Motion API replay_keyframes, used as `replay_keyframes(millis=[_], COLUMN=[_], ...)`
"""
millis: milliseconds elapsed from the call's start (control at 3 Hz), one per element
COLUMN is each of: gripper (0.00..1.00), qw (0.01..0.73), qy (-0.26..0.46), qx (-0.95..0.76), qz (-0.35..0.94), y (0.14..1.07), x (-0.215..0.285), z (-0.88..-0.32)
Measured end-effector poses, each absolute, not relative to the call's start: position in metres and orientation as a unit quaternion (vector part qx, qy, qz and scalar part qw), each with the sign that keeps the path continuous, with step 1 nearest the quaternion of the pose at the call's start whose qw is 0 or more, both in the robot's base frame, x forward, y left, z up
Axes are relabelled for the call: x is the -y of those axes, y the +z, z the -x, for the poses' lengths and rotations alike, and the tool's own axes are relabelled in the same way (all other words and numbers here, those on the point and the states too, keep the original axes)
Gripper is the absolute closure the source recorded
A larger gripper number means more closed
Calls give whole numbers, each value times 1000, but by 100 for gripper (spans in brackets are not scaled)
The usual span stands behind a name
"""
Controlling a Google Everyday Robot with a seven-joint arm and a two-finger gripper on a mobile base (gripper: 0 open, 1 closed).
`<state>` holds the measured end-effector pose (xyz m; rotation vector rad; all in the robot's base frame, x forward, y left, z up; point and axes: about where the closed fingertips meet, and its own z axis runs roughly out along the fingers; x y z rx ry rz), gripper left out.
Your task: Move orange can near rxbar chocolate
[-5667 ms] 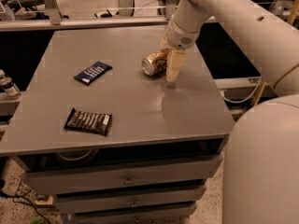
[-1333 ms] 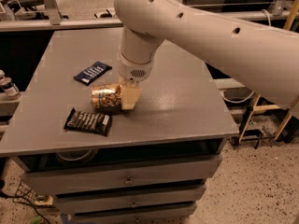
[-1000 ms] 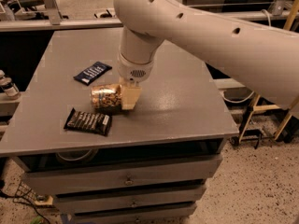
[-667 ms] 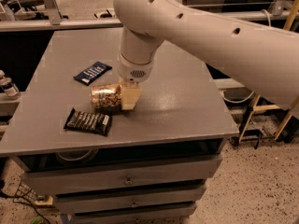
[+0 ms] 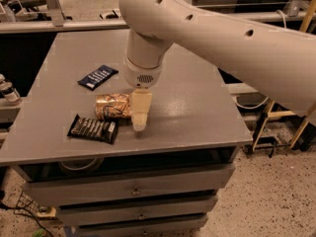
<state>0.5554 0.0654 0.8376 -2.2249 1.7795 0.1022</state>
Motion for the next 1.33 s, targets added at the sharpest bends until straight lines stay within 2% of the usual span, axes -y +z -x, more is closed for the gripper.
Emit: replay_keyframes(millis=[667, 1333], gripper=[0, 0], qw=[142, 115], qy=[20, -14], qx=[-620, -670], qz=[771, 733], y=[843, 870], x=[-53, 48], z=[-554, -560])
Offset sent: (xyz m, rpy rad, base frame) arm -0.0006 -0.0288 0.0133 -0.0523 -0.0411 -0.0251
